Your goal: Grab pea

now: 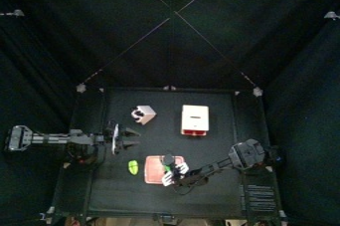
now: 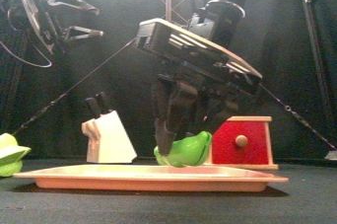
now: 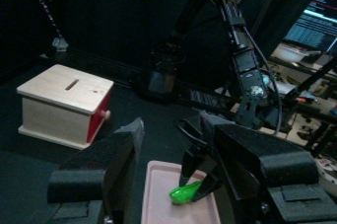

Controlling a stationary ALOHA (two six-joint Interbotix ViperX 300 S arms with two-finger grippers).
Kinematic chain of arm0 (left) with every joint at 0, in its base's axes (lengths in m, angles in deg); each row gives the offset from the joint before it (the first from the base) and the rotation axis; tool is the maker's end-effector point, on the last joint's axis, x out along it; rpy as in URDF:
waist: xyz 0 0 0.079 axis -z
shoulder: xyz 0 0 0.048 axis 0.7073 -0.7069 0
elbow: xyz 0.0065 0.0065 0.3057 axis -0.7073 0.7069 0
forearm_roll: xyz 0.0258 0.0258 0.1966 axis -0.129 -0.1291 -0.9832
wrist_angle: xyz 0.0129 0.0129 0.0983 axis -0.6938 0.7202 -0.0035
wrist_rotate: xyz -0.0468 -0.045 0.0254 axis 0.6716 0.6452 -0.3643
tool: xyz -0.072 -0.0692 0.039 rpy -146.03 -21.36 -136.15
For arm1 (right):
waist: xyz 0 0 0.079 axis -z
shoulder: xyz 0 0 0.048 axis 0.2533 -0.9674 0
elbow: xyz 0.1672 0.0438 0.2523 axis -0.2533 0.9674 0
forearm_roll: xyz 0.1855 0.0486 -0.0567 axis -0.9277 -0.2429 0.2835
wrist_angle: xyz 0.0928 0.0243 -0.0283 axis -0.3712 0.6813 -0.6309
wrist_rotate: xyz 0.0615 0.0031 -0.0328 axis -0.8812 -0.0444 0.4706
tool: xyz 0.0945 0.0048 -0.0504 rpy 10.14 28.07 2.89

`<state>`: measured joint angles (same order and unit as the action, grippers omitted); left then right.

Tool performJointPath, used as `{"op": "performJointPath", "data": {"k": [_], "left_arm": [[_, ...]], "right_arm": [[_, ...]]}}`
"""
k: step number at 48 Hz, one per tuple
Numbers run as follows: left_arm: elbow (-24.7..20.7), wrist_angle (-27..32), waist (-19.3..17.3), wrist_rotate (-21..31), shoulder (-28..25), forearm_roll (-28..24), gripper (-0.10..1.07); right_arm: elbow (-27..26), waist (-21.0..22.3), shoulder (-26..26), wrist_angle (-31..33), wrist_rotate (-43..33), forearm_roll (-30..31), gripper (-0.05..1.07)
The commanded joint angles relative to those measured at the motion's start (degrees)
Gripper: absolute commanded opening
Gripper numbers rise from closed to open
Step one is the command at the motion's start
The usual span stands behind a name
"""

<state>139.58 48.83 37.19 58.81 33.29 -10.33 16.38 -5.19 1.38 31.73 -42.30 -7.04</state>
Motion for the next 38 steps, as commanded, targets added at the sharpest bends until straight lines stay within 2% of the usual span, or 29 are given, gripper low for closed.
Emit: {"op": "performJointPath", "data": {"k": [1, 38], "left_arm": [[-0.6, -0.3, -0.1, -0.1, 0.0, 0.2, 0.86], [-0.1, -0.3, -0.4, -0.1, 0.0, 0.4, 0.86]], "right_arm": [[-0.8, 0.2, 2.7, 0.1, 0.1, 0.6, 0.7], [-0.9, 0.4, 3.2, 1.3, 0.0, 1.0, 0.7]]}}
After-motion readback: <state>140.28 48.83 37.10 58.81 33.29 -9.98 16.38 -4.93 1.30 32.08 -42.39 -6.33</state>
